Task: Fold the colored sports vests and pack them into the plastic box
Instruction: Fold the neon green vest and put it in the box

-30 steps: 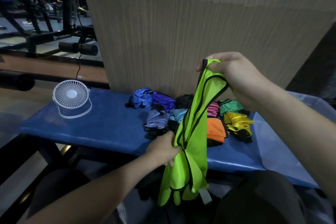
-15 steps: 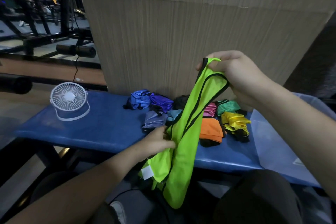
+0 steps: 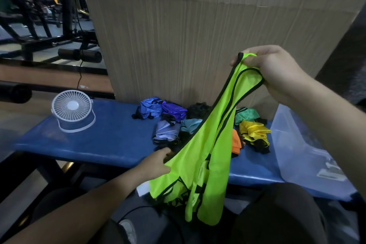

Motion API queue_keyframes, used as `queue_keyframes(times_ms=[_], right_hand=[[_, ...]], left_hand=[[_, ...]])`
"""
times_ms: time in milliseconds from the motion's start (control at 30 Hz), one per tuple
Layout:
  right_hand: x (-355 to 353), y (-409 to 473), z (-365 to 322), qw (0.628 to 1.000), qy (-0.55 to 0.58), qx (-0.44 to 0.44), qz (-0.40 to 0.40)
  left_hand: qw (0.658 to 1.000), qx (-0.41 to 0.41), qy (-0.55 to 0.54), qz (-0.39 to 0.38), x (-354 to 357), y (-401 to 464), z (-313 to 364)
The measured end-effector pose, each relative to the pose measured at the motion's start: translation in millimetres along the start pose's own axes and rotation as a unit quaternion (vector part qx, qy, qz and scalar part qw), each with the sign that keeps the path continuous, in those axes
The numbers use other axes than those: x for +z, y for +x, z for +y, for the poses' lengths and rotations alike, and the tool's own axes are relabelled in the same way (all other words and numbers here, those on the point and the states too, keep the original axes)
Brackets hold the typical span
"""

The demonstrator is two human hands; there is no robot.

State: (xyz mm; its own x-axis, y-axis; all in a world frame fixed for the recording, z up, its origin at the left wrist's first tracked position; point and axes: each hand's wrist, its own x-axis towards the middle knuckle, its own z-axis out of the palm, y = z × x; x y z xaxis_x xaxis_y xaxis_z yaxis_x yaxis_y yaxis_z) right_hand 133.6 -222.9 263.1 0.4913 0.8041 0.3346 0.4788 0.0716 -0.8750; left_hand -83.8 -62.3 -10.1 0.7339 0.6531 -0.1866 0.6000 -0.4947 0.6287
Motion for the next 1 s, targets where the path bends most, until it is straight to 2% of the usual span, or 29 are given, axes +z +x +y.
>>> queue_keyframes(times_ms=[133, 267, 400, 567, 733, 800, 867, 1000], right_hand=[[-15, 7, 5, 0.999, -0.002, 0.023, 0.04], [-25, 9, 11, 0.998, -0.034, 0.029, 0.047], [-20, 9, 26, 0.995, -0.087, 0.039, 0.01], [-4, 3, 37, 0.99, -0.132, 0.041, -0.041], [4, 4, 35, 0.97, -0.232, 0.001, -0.07], [7, 6, 34, 0.955, -0.287, -0.013, -0.076], [11, 6, 35, 0.939, -0.334, -0.025, -0.076], [13, 8, 37, 0.908, -0.408, -0.011, -0.089]], left_hand=[[0.998, -0.026, 0.059, 0.013, -15, -4, -12], [0.997, -0.036, 0.02, 0.068, -45, -4, -23], [0.993, 0.003, 0.007, 0.117, -72, 3, -18], [0.992, 0.065, -0.05, 0.093, -94, 2, 7], [0.986, 0.074, -0.092, 0.116, -109, 2, 29], [0.986, 0.069, -0.076, 0.129, -113, 2, 38], [0.989, 0.073, -0.041, 0.121, -119, 2, 50], [0.996, 0.079, 0.015, 0.024, -143, -9, 73]])
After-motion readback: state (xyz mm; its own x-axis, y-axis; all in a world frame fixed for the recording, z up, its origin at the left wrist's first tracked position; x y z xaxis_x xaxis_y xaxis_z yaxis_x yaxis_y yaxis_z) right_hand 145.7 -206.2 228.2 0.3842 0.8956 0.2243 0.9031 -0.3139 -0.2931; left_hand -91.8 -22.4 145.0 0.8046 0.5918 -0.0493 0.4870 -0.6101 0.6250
